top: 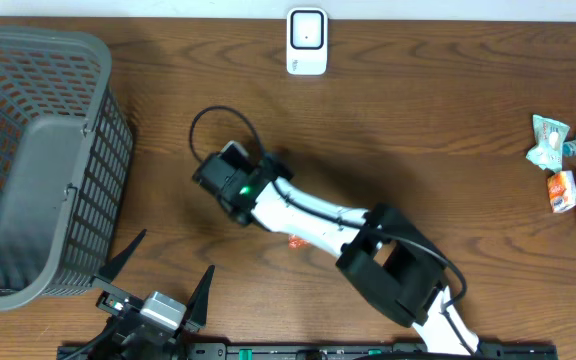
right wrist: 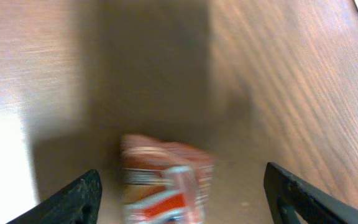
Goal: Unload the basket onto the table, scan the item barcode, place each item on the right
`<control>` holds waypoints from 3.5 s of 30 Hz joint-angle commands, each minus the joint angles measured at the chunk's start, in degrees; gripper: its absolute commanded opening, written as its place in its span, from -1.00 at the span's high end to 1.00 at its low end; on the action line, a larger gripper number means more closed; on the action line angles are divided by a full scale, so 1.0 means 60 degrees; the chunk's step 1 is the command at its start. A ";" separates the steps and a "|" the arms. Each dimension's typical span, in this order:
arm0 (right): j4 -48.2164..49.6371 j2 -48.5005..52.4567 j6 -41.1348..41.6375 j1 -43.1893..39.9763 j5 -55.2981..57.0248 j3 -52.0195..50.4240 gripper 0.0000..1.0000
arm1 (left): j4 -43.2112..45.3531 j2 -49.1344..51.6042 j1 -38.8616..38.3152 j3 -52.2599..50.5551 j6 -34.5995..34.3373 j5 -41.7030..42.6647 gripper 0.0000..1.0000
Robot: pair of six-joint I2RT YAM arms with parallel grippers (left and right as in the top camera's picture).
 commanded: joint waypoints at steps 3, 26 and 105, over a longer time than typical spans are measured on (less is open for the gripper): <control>-0.0025 0.0270 0.0084 0.0306 0.0229 -0.0011 -0.52 | 0.0036 -0.0069 -0.0036 -0.0022 0.0095 -0.0011 -0.96; -0.4346 0.0295 -0.1931 -0.1213 -0.7140 0.2463 0.98 | 0.0036 -0.0069 -0.0036 -0.0022 0.0095 -0.0015 -0.96; -0.4707 0.0732 0.0342 -0.1807 -0.2047 0.2412 0.98 | 0.0029 -0.0069 -0.0036 -0.0022 0.0095 -0.0015 -0.96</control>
